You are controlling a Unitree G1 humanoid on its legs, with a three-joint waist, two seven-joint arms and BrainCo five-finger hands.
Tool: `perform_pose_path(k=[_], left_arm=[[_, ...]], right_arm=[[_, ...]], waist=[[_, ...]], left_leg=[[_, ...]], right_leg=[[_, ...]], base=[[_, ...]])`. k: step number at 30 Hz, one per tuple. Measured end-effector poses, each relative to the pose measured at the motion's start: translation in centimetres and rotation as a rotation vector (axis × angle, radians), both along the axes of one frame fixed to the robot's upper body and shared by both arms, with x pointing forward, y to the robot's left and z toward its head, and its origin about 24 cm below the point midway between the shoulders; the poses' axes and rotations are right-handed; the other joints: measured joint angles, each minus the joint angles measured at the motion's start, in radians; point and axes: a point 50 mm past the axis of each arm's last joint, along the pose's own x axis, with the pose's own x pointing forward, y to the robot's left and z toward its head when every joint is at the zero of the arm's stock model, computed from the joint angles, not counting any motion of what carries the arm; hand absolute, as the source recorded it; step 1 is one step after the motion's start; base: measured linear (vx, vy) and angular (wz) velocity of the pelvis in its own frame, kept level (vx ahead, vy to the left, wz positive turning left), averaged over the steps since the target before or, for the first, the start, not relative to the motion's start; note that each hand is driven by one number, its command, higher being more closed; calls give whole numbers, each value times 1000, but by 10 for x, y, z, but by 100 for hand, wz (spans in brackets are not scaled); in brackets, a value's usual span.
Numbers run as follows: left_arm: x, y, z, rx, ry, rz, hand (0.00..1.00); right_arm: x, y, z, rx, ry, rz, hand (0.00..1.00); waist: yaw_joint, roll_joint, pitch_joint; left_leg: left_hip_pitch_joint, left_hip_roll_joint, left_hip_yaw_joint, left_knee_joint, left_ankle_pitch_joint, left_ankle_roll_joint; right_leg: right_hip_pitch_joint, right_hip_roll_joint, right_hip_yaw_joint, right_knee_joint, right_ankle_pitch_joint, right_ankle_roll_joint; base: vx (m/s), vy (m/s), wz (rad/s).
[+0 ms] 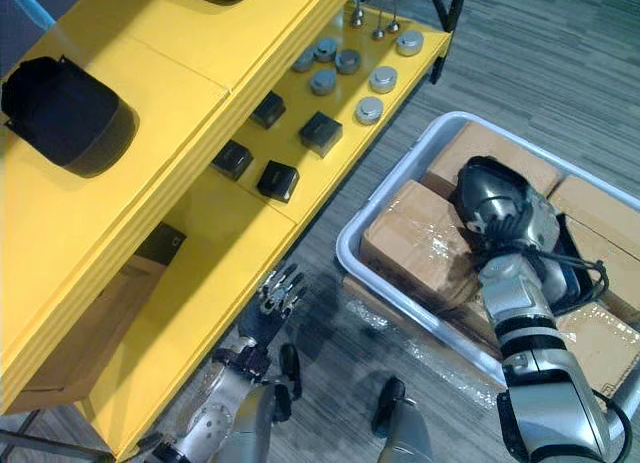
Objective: Walk over and take plastic housings, then place them on the shelf
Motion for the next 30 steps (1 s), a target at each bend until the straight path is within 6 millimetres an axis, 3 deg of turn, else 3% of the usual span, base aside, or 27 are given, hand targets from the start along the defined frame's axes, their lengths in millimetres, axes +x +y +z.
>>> perform_pose_path(k=[7, 10, 13, 15, 20, 23, 30], left_arm=[[-18, 4, -18, -40, 47, -18, 0], [-23, 4, -17, -56, 33, -28, 0], [-24, 3, -12, -71, 3, -40, 0], [-25, 4, -10, -78, -6, -39, 0], [-24, 9, -11, -89, -10, -17, 0], [-24, 10, -13, -84, -3, -15, 0], [-25, 14, -29, -42, 62, -9, 0]], right_arm=[[-20, -32, 3, 6, -13, -199, 0], [-31, -46, 4, 1, -38, -269, 0], [-36, -52, 9, -40, -103, -222, 0], [-34, -46, 16, -73, -152, -133, 0], [-28, 3, 53, -244, -367, 255, 0], [-29, 16, 58, -286, -426, 346, 0], [-34, 12, 58, -266, -454, 337, 0]], waist=[[4, 12, -1], [1, 19, -1], [-2, 23, 0], [-6, 23, 0], [-39, 23, 0], [-40, 21, 0], [-56, 13, 4]], left_leg=[[-16, -16, 13, 2, -2, 10], [-15, -19, 31, -4, 0, 15], [-15, -22, 37, -10, 7, 22], [-9, -19, 44, -12, 12, 21], [23, -9, 53, -12, 9, 18], [47, -1, 54, -10, 2, 15], [72, 10, 56, -12, 3, 18]], right_leg=[[-34, -21, 19, 18, -2, 3], [-45, -30, 26, 25, -2, 4], [-56, -34, 35, 32, -2, 4], [-58, -31, 43, 33, -2, 4], [-34, -19, 53, 29, -2, 4], [-8, -8, 52, 22, -2, 4], [15, 7, 56, 10, 0, 2]], base=[[-2, 2, 1], [0, 0, 0], [3, -10, -3], [15, -30, -12], [11, -25, -7], [-12, -20, -6], [-12, -22, -6]])
